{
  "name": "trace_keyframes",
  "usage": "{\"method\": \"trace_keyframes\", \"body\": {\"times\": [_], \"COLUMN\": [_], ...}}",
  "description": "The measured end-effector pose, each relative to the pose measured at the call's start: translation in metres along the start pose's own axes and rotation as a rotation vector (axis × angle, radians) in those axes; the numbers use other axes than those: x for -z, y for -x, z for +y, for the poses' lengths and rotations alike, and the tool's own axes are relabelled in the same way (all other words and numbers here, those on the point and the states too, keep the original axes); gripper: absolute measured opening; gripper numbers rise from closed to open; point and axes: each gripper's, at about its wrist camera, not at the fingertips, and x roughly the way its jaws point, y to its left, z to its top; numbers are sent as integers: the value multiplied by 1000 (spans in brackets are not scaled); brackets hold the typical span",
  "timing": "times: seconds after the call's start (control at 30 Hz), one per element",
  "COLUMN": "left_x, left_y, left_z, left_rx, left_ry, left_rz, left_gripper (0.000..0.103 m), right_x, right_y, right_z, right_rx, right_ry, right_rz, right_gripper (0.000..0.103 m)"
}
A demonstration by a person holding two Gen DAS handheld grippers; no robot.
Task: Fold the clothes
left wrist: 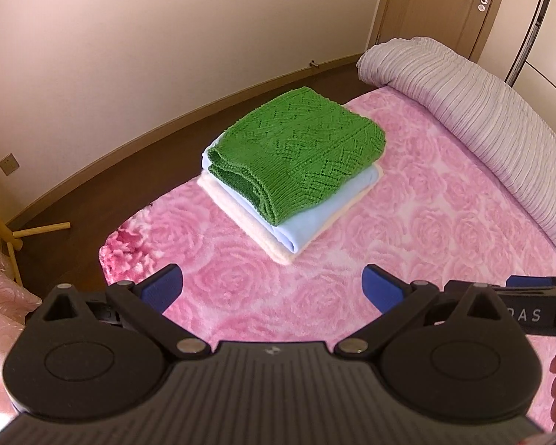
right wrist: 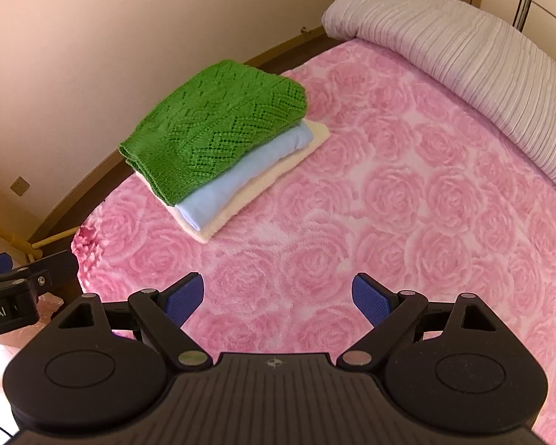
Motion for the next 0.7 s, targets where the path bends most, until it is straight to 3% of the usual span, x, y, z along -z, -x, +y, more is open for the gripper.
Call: {"method": "trace_keyframes", "body": {"times": [0.7], "left_x": [-26], "left_y": [-53], "left_z": [-3], "left_rx": [12], "left_ry": [-45], "left_rz": [70], "left_gripper": [102], "right_x": [-31], "right_y": [-40], "right_z": [-4], "right_rx": [24], "right_ry": [-33], "right_rz": [68], "right_gripper": [90]}}
